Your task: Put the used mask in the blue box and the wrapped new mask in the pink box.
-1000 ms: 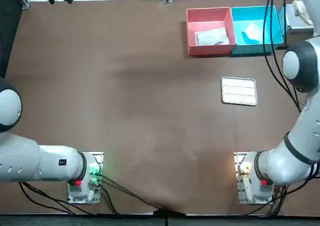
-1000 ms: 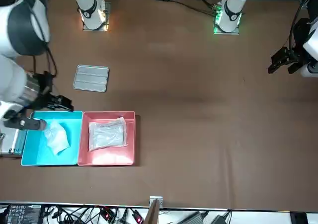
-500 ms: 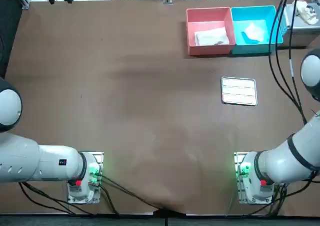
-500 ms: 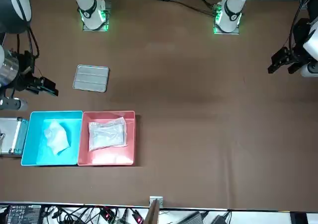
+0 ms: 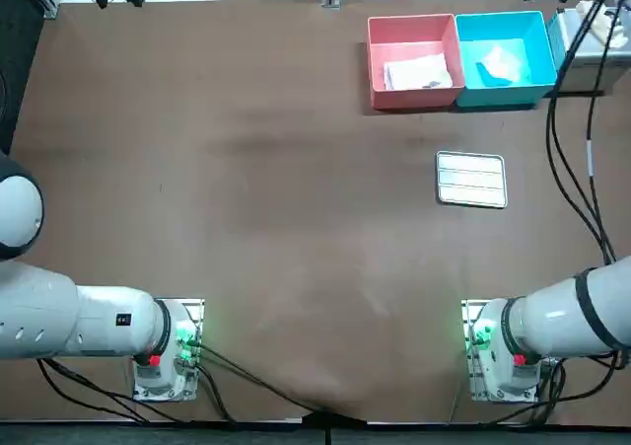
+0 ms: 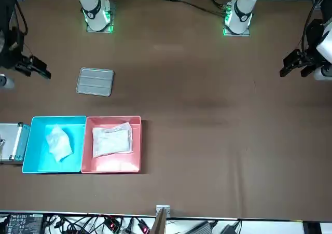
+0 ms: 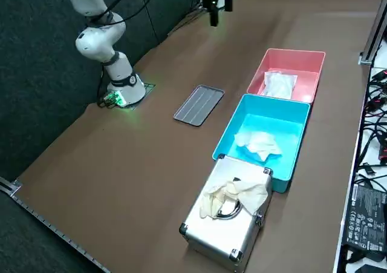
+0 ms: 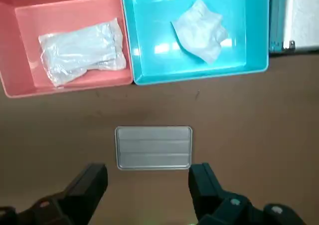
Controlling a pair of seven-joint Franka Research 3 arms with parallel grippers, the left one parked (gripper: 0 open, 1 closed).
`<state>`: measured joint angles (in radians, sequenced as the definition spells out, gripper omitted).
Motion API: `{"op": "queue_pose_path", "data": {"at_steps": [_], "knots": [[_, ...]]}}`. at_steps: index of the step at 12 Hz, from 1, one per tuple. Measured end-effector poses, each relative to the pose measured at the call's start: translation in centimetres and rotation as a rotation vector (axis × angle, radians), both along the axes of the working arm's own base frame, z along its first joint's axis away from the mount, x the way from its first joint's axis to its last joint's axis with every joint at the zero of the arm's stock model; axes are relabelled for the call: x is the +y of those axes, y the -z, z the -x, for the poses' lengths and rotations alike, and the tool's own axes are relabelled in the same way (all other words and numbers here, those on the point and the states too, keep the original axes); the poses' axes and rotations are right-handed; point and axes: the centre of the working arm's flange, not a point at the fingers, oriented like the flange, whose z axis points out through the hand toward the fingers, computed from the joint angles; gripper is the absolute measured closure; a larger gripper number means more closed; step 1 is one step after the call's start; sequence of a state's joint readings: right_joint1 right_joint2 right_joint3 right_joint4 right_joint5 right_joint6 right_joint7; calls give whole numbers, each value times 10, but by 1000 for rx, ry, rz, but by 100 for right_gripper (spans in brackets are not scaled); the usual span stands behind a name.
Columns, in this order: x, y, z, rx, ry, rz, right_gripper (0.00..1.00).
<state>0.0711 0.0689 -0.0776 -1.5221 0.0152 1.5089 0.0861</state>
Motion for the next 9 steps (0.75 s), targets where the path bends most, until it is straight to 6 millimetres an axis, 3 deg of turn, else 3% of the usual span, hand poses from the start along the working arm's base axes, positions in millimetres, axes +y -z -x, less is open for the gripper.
{"op": "queue_pose_path", "data": {"at_steps": [5, 9], "knots": [[-2, -8, 36, -4, -14, -4, 0], [5, -9, 42, -10, -34, 28, 0]]}}
